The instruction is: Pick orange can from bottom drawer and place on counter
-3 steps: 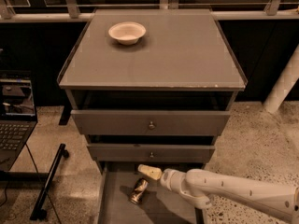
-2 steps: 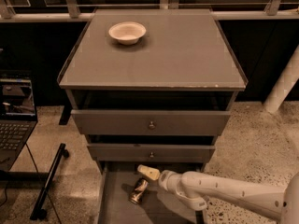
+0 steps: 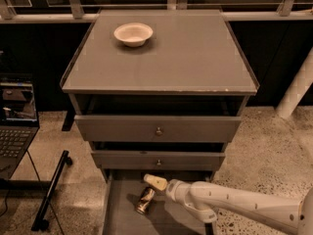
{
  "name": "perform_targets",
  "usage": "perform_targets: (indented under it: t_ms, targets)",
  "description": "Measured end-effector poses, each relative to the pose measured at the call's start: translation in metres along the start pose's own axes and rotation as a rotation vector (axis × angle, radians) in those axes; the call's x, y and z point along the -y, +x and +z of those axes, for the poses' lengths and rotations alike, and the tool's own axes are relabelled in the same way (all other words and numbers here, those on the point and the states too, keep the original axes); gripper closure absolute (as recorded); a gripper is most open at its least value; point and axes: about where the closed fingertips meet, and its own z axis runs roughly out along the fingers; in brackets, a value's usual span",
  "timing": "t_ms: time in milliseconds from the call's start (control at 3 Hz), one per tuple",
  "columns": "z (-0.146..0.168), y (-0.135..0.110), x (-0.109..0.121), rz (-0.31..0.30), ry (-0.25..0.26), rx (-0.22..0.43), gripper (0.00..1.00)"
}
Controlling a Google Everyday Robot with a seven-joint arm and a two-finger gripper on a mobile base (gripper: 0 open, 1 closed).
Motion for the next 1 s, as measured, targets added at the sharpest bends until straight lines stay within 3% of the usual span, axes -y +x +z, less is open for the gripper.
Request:
perform_targets:
  t_ms: [333, 1000]
  targets:
    - [0.017, 0.008, 0.014, 0.03, 0.027, -0.01, 0.0]
    - [0.091, 0.042, 0.045, 0.028, 0.18, -0.083, 0.0]
